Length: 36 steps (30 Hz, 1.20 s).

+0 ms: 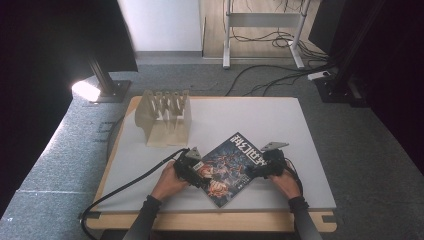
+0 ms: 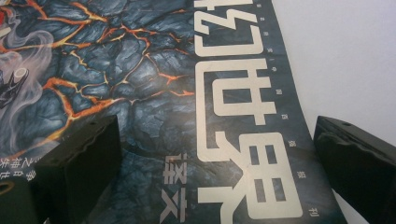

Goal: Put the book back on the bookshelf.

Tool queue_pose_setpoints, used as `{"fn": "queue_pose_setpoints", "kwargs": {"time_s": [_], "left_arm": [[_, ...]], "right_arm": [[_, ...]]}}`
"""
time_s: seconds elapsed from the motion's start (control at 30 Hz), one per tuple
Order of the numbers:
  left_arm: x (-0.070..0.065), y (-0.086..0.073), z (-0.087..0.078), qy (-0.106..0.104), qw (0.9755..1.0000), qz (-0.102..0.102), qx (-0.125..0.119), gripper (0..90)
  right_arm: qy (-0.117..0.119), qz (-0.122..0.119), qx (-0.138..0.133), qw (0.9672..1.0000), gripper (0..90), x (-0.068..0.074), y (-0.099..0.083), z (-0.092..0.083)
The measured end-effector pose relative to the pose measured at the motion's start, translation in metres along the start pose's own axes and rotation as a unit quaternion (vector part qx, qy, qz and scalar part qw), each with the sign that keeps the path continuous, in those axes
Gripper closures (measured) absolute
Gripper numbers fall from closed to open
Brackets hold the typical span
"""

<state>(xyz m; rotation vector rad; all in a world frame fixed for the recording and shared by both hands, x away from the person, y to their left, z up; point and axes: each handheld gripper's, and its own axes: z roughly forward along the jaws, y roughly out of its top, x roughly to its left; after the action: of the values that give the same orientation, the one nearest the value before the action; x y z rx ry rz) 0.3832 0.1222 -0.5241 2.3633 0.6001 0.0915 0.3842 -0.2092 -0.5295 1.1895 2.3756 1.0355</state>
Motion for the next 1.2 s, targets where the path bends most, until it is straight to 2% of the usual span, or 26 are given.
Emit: {"fn": "queue_pose_setpoints", "kwargs": {"time_s": [0.2,0.33,0.47,0.57,0.67,0.77,0.8,0.9,0.97,1.07,1.17,1.2], "left_arm": [[-0.006,-0.005,-0.003,0.003,1.0000,-0.003,-0.004,0.0],[-0.011,-0.008,-0.004,0.001,1.0000,0.000,-0.004,0.0],[-0.019,-0.010,-0.006,-0.001,1.0000,0.004,-0.001,0.0],[-0.027,-0.012,-0.007,-0.003,1.0000,0.009,0.003,0.0],[-0.032,-0.013,-0.009,-0.011,0.9997,0.018,0.012,0.0],[-0.025,-0.009,-0.012,-0.035,0.9982,0.032,0.036,0.0],[-0.020,-0.008,-0.014,-0.031,0.9981,0.033,0.042,0.0],[-0.004,-0.005,-0.025,0.023,0.9979,0.036,0.048,0.0],[0.008,-0.005,-0.033,0.052,0.9974,0.027,0.042,0.0],[0.024,-0.011,-0.037,0.071,0.9968,0.004,0.035,0.0],[0.030,-0.016,-0.032,0.088,0.9952,0.001,0.042,0.0],[0.029,-0.018,-0.027,0.090,0.9948,0.002,0.048,0.0]], "right_arm": [[-0.006,-0.012,-0.006,0.9999,2.2,0.007,-0.004,-0.004],[-0.020,-0.023,-0.002,0.9995,3.8,0.008,-0.009,-0.016],[-0.037,-0.008,-0.009,0.9992,3.9,0.004,-0.025,-0.034],[-0.039,-0.005,0.000,0.9992,3.8,0.004,-0.033,-0.036],[-0.046,-0.005,-0.002,0.9989,2.9,0.003,-0.036,-0.035],[-0.047,-0.007,0.000,0.9989,1.7,0.003,-0.035,-0.035],[-0.048,-0.010,0.000,0.9988,0.7,0.002,-0.035,-0.034],[-0.049,-0.006,-0.001,0.9988,0.0,0.001,-0.036,-0.032],[-0.048,-0.005,-0.001,0.9988,0.0,0.001,-0.036,-0.032],[-0.050,-0.007,0.000,0.9987,0.0,0.001,-0.035,-0.032],[-0.055,-0.006,0.001,0.9985,0.0,0.000,-0.033,-0.030],[-0.063,-0.008,-0.001,0.9980,0.0,0.000,-0.030,-0.027]]}}
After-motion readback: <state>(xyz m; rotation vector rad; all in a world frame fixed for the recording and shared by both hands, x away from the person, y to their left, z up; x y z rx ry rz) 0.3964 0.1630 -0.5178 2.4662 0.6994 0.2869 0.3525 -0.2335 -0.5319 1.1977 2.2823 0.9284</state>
